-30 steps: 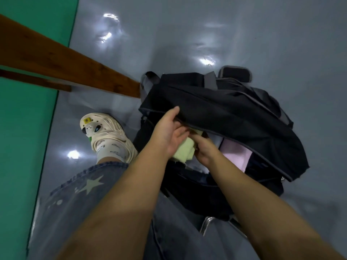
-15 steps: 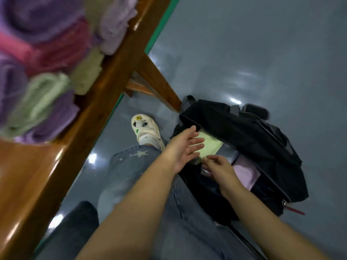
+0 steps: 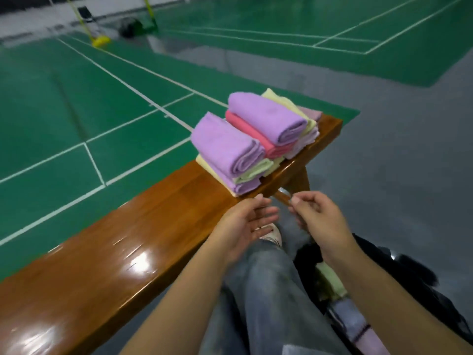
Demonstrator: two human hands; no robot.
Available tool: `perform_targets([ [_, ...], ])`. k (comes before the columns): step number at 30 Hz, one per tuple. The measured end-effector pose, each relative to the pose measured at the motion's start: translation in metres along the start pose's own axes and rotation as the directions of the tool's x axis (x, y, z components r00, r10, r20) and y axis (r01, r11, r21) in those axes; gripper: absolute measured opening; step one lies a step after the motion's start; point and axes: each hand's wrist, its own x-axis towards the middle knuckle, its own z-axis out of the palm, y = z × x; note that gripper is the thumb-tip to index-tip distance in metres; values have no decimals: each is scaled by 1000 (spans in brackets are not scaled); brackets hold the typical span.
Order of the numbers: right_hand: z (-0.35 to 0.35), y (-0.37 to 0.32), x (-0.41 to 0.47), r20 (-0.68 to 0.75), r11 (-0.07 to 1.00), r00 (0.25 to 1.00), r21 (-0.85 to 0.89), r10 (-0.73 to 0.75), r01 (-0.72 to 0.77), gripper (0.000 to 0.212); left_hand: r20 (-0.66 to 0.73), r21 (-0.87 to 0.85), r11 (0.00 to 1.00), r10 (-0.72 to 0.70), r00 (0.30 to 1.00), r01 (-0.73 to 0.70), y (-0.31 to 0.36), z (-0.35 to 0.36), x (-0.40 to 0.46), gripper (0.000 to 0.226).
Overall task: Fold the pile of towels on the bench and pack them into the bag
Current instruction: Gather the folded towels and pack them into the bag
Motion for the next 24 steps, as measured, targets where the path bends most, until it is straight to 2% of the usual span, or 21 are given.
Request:
perform_targets([
  [3,20,-33,6,65,971,977,-108,-205,212,12,-144,-86,992,85,986,-98,23,-18,-12,21],
  [5,33,-51,14,112,870,918,-293,-380,396,22,-243,-163,975,108,964,-151,38,-25,-15,23],
  [7,49,-66,24,210,661,828,-514,-521,547,35,-307,-226,955,114,945,-189,52,-28,-13,26],
  [8,56,-72,30,278,558,794,-588,-540,585,42,-332,-240,951,110,937,-197,58,-29,-8,29],
  [10,71,-80,41,422,365,732,-666,-535,650,55,-356,-269,944,89,930,-193,67,-29,3,40],
  [12,82,-77,54,576,92,639,-702,-509,706,69,-355,-312,936,43,934,-162,72,-29,15,52],
  [14,84,-65,71,667,-81,609,-700,-429,710,78,-352,-335,933,6,936,-132,75,-27,24,57],
  [16,82,-60,82,684,-112,639,-709,-353,697,69,-363,-333,935,-10,932,-119,78,-26,32,57],
  [18,77,-59,91,672,-139,592,-705,-444,696,39,-366,-323,941,-29,930,-98,81,-26,37,57],
  [19,74,-59,94,665,-150,574,-706,-478,692,32,-363,-316,945,-37,931,-86,82,-26,39,58],
  [20,72,-58,100,659,-164,543,-701,-520,694,33,-362,-300,951,-41,931,-75,83,-27,43,60],
  [24,71,-58,107,657,-136,505,-674,-560,726,31,-352,-263,964,-55,934,-42,94,-27,55,60],
])
